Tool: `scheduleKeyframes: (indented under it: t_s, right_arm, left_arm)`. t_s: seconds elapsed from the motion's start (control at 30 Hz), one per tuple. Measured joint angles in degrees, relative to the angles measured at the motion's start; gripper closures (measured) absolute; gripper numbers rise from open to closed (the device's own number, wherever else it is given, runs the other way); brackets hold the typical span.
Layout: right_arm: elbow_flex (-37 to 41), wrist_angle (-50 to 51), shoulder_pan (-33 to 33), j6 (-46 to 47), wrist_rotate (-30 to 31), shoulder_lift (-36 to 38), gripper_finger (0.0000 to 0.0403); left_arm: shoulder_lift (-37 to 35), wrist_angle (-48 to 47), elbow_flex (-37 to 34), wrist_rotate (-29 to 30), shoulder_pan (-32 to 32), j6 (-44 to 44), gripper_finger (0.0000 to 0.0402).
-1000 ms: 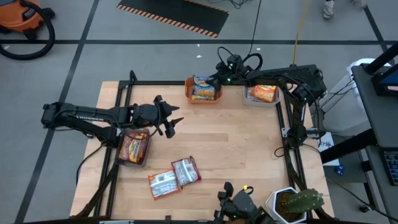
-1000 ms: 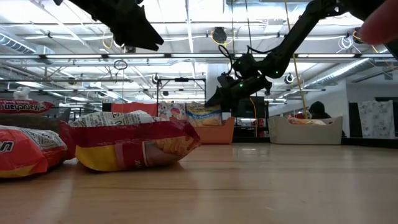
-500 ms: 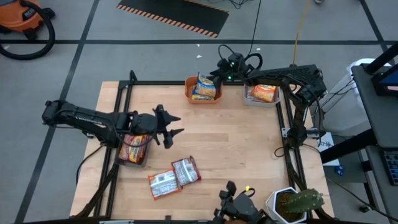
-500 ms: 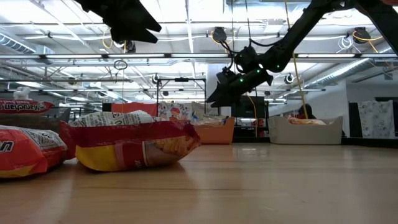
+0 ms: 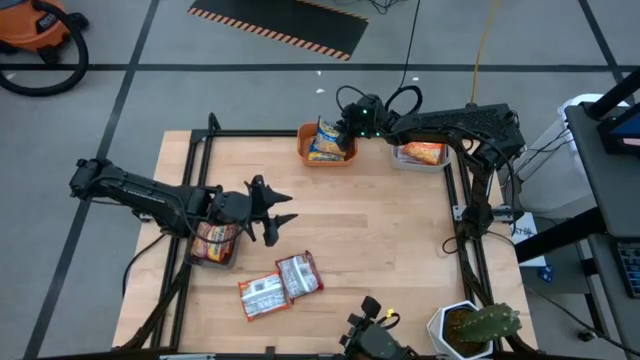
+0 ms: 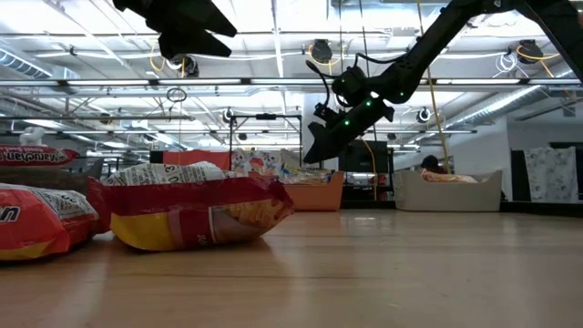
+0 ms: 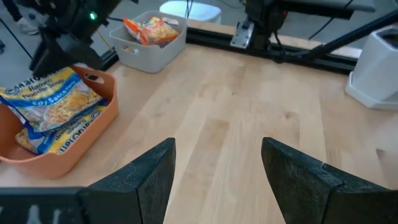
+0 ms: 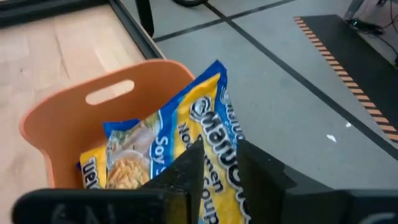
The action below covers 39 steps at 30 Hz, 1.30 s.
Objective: Sort Maruchan noodles
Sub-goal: Put the blue noodle pack into the orange bin, then put the red noodle pack into the black bin
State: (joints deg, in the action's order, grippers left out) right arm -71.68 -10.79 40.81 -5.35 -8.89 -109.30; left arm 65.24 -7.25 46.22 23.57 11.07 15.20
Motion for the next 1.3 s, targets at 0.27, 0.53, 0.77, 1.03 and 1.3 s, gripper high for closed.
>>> scheduleKeyframes:
  t_s: [0.27,0.53,0.77,1.03,1.3]
  right_arm:
    - [1.1,2.7,-0.4,0.1,0.1,0.0,0.0353]
    - [9.1,-6.9,-2.1,0.1,-0.2,0.0,0.0369]
    - [11.3,-9.2,-3.9,-0.4,-3.2,0.5,0.0372]
    - [11.4,-7.6,-7.3,0.2,-3.2,7.8,0.0372]
    - [11.4,5.9,-17.2,1.1,-3.3,17.8,0.0372]
  left_arm:
    - [0.0,0.2,0.0,0.0,-0.2,-0.9,0.0158]
    - [0.0,3.0,0.0,0.0,0.5,-0.1,0.0158]
    - [0.0,5.0,0.0,0.0,1.9,-1.4,0.0158]
    - [0.0,4.9,0.0,0.0,2.2,-1.4,0.0158]
    - [0.0,4.9,0.0,0.0,3.7,-1.1,0.0158]
